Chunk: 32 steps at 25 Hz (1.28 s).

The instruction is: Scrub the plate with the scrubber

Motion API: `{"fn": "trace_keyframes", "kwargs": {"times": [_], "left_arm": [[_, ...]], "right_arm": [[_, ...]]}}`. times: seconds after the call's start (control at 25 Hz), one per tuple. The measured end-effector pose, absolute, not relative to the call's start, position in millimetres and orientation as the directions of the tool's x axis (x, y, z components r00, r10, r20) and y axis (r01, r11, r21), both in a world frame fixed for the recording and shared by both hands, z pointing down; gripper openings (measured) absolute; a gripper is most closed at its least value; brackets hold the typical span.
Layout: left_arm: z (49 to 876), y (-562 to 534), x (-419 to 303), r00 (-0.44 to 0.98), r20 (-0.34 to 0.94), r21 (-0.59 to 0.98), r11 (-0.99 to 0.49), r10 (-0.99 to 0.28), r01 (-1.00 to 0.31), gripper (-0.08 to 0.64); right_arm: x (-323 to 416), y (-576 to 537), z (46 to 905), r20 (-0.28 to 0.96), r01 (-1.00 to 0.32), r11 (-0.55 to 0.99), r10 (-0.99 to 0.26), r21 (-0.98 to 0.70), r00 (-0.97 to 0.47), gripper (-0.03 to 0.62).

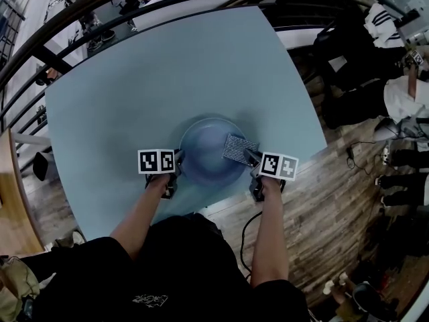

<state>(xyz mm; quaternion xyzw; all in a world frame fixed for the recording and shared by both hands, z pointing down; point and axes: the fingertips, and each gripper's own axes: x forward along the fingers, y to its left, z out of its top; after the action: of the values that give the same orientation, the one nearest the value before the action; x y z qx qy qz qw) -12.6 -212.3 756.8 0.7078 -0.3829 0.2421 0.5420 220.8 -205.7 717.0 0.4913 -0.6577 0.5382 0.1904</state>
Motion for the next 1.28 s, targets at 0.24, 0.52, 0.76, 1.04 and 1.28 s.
{"fn": "trace_keyframes", "kwargs": {"times": [0.24,0.52,0.76,1.04,1.28], "left_arm": [[756,-212,-12,0.587,0.760,0.579,-0.120,-0.280,-0.807,0.042],[756,-211,-15,0.579,0.765,0.572,-0.116,-0.282,-0.812,0.042],[756,-209,-16,0.580,0.764,0.573,-0.116,-0.284,-0.812,0.043],[755,-208,-16,0.587,0.759,0.581,-0.114,-0.281,-0.806,0.043],[753,-207,-17,0.593,0.752,0.586,-0.119,-0.288,-0.802,0.043]], "right_arm": [[225,-184,717,0.784,-0.848,-0.061,-0.420,-0.527,-0.457,0.087],[212,-163,719,0.771,-0.826,-0.060,-0.401,-0.561,-0.494,0.087],[191,-155,721,0.759,-0.813,-0.055,-0.400,-0.579,-0.514,0.087],[163,-161,721,0.751,-0.811,-0.030,-0.399,-0.584,-0.526,0.087],[134,-174,718,0.752,-0.826,0.013,-0.405,-0.564,-0.520,0.087]]}}
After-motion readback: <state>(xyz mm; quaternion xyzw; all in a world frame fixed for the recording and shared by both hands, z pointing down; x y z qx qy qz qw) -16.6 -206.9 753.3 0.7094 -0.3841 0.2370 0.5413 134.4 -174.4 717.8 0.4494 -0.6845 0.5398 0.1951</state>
